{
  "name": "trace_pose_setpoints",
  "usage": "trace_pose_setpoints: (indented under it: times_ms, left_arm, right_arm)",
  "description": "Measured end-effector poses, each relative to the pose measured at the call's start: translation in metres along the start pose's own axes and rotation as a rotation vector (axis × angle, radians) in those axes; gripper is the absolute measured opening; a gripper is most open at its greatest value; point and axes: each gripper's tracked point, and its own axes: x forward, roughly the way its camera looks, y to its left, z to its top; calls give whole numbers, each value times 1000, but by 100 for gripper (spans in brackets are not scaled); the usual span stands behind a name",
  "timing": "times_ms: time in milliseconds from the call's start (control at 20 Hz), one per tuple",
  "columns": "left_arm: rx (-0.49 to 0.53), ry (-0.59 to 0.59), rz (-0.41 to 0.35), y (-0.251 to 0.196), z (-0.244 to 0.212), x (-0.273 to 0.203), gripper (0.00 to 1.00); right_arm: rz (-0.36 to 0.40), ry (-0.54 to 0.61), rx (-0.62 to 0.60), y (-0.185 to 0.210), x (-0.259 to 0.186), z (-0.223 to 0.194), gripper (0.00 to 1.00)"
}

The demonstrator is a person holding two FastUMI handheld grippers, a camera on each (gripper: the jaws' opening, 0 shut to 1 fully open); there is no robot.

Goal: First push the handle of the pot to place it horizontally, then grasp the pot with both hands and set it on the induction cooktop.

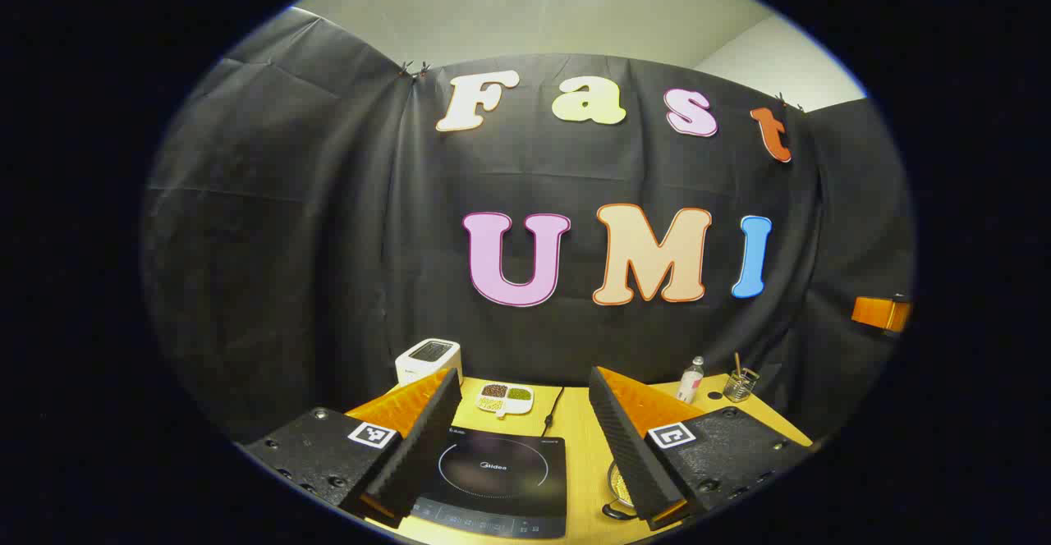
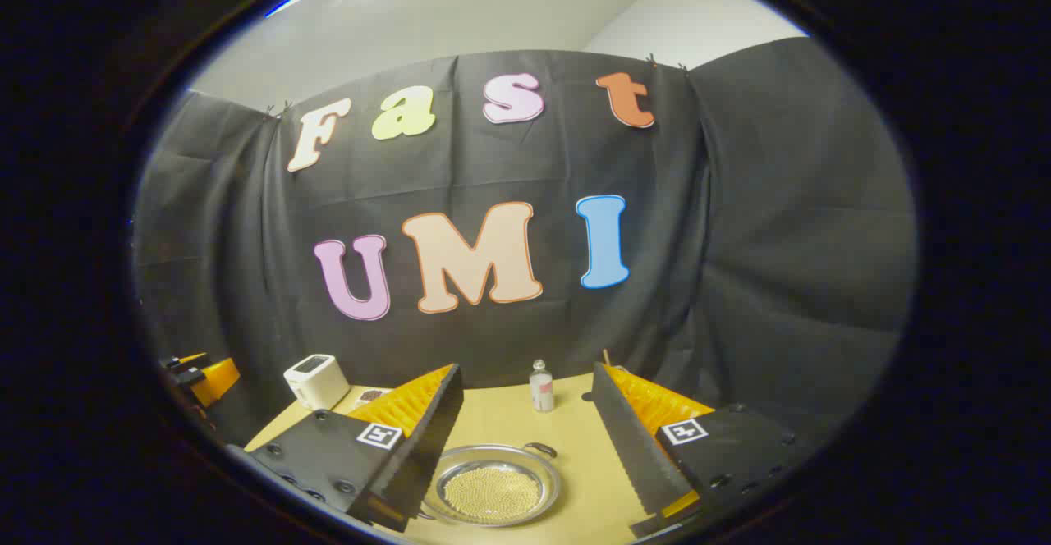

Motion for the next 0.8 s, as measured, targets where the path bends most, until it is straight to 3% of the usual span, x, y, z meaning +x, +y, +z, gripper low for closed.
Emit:
trace_pose_setpoints:
  times_ms: [50,100,150,350,400,700,800]
  left_arm:
    - [7,-1,5,0,1,-1,92]
    - [11,0,4,-1,2,0,92]
    - [10,3,-1,-4,2,0,96]
    - [16,9,-13,-11,2,4,92]
    - [22,10,-11,-11,2,5,92]
    - [11,21,-16,-13,-1,2,95]
    - [9,25,-11,-11,-3,0,92]
  right_arm:
    - [13,5,6,2,2,-2,98]
    - [20,8,7,3,2,-2,93]
    - [23,10,3,3,2,-2,98]
    - [30,10,-16,3,4,1,98]
    - [32,10,-17,3,2,0,92]
    - [31,19,-4,1,0,-6,92]
    - [32,25,-2,2,-1,-9,92]
